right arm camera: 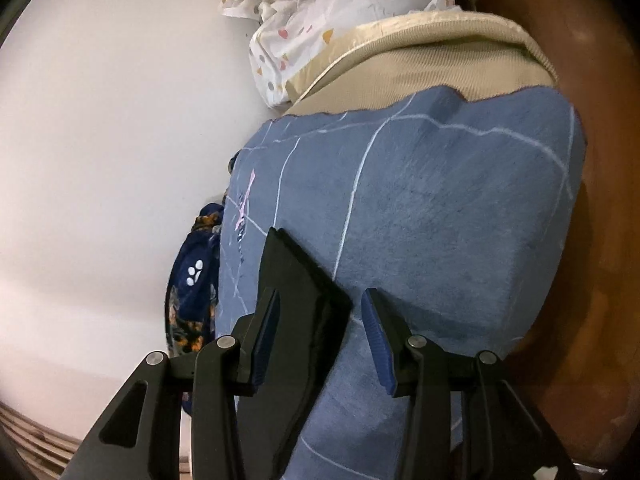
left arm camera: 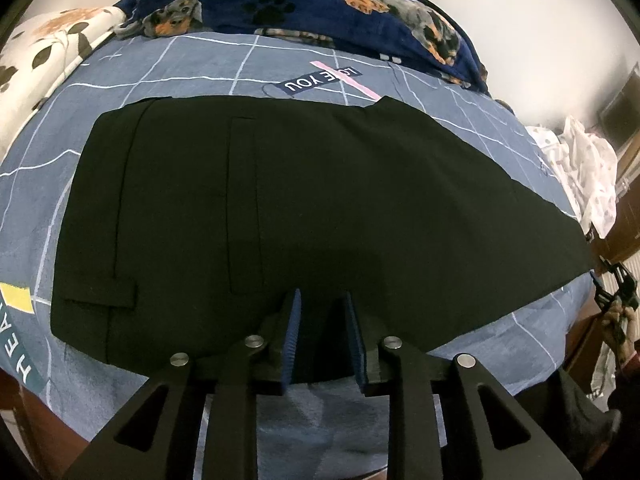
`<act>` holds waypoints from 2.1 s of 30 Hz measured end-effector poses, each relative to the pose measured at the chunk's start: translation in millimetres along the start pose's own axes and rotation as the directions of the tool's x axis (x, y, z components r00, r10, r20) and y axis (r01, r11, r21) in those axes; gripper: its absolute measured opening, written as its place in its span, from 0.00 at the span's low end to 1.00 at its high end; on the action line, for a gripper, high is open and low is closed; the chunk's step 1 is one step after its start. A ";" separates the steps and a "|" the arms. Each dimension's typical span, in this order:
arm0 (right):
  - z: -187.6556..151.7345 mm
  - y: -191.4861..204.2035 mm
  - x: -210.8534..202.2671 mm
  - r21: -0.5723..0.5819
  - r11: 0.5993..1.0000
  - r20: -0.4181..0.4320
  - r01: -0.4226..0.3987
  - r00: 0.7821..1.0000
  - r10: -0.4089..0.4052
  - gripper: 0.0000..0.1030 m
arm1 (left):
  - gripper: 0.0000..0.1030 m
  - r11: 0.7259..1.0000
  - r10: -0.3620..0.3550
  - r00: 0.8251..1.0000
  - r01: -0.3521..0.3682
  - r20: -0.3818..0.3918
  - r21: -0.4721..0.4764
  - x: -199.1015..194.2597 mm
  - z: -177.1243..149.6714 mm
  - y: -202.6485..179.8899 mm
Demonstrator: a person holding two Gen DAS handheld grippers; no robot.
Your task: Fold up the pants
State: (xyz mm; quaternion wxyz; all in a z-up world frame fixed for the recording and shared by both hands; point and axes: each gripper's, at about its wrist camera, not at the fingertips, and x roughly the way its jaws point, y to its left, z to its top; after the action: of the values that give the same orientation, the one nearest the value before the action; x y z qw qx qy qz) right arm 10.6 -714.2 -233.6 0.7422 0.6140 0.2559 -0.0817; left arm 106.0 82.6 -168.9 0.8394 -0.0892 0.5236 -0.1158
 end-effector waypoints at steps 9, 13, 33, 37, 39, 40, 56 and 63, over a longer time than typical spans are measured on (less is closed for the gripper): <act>-26.4 21.4 27.7 -0.036 0.990 -0.111 -0.139 0.985 0.135 0.41 | 0.36 0.999 0.011 1.000 -0.011 0.002 0.039 0.6 -1.7 -11.4; -28.0 30.7 36.3 -0.124 0.991 -0.103 -0.044 0.994 0.031 0.47 | 0.41 0.999 0.009 1.000 -0.009 0.003 0.048 0.2 -2.5 -13.4; -36.0 52.0 57.0 -0.203 0.977 -0.080 0.067 0.993 -0.085 0.12 | 0.68 0.976 0.193 0.962 -0.209 0.192 0.064 -42.0 6.0 -11.5; -38.3 64.8 56.7 -0.255 0.962 -0.066 0.095 0.991 -0.115 0.12 | 0.77 0.945 0.302 0.929 -0.322 0.213 0.064 -46.3 6.4 -4.7; -39.4 72.7 56.5 -0.270 0.957 -0.058 0.104 0.991 -0.124 0.12 | 0.77 0.935 0.332 0.918 -0.351 0.219 0.054 -48.0 7.3 1.3; -40.4 76.5 56.1 -0.281 0.953 -0.054 0.111 0.990 -0.131 0.12 | 0.78 0.933 0.338 0.916 -0.356 0.219 0.048 -48.8 7.6 3.5; -107.3 180.4 63.9 -0.541 0.840 -0.103 0.041 0.988 -0.115 0.12 | 0.85 0.909 0.409 0.882 -0.417 0.234 -0.014 -60.0 7.3 19.8; -157.9 203.2 83.8 -0.594 0.804 -0.192 -0.025 0.975 -0.112 0.12 | 0.87 0.902 0.427 0.875 -0.430 0.228 -0.040 -61.9 8.3 26.8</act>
State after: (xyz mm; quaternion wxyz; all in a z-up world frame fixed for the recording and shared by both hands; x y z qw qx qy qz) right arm 126.8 -500.3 -115.3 0.8620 0.3505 0.3623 0.0529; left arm 89.9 126.3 -119.4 0.8997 0.0212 0.4284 0.0808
